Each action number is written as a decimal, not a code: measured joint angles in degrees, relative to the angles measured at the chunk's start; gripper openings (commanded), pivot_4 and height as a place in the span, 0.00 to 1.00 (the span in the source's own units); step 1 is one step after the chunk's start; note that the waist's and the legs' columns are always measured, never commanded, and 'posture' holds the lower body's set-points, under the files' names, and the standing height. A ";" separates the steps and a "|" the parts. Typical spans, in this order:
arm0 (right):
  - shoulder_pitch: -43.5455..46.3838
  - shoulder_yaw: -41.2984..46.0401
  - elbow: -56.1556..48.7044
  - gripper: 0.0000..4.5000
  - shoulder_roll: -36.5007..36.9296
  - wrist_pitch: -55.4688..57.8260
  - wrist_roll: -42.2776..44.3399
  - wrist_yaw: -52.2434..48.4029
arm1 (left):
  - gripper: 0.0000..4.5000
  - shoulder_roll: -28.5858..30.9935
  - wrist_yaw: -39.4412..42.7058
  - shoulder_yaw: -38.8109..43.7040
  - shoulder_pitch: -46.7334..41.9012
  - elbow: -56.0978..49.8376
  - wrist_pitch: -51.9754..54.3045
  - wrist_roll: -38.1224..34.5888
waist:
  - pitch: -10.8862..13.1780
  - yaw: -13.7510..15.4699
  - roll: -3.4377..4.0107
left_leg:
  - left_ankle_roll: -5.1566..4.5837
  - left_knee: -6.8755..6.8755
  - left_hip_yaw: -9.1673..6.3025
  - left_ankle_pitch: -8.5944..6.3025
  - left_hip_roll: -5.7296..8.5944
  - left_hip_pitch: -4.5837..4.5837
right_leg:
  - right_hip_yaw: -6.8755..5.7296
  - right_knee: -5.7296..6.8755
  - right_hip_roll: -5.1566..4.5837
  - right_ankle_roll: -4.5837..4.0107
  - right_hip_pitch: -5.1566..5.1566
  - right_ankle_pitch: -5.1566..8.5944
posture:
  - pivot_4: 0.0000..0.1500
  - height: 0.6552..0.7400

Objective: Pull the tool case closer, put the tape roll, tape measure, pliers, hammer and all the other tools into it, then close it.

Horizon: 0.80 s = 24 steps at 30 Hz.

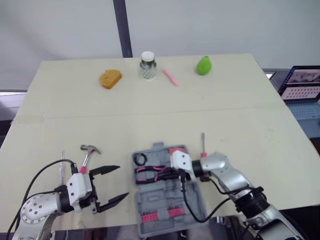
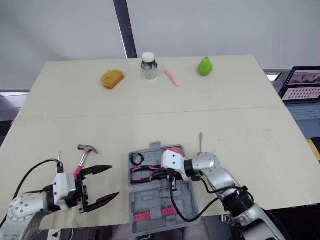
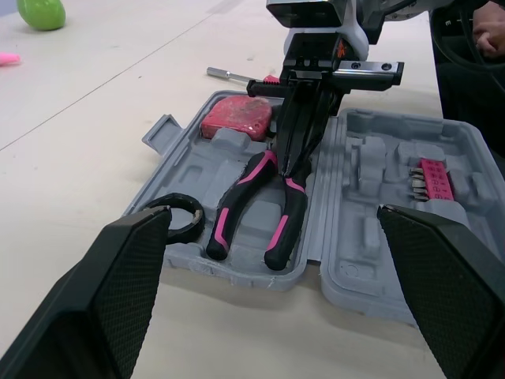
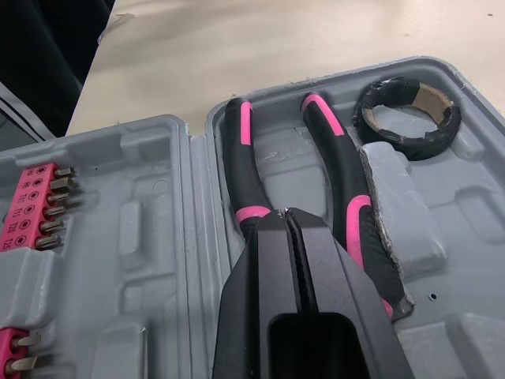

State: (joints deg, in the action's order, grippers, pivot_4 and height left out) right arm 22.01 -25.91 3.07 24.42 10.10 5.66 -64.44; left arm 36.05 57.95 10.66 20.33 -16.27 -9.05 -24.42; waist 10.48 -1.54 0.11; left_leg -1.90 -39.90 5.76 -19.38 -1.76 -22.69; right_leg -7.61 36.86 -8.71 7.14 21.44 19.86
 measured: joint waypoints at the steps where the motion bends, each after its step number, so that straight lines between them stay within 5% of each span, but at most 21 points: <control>1: 0.00 -0.06 0.08 0.01 -0.02 0.02 0.00 0.01 | 1.00 0.00 -0.11 0.00 0.11 -0.11 0.12 0.00 | -0.02 0.00 -0.03 | 0.00 0.00 0.00 0.00 0.00 0.01 | 0.00 0.01 0.00 0.00 -0.01 0.00 | 1.00 0.47; 24: 1.52 -3.68 1.56 0.01 0.18 2.43 -3.62 0.18 | 1.00 -0.16 -0.88 0.03 1.71 -0.73 -0.42 0.02 | -0.99 0.04 -0.16 | 0.14 0.14 -0.39 -0.14 -0.04 0.68 | -0.04 -0.35 -0.02 -0.15 -0.88 0.08 | 1.00 0.47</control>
State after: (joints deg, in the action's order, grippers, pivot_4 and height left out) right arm 23.53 -29.59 4.63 24.60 12.53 2.04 -64.26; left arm 35.90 57.07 10.69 22.04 -17.00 -9.47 -24.40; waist 9.48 -1.51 -0.06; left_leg -1.75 -39.76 5.38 -19.52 -1.80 -22.01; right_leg -7.65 36.51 -8.73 6.99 20.56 19.94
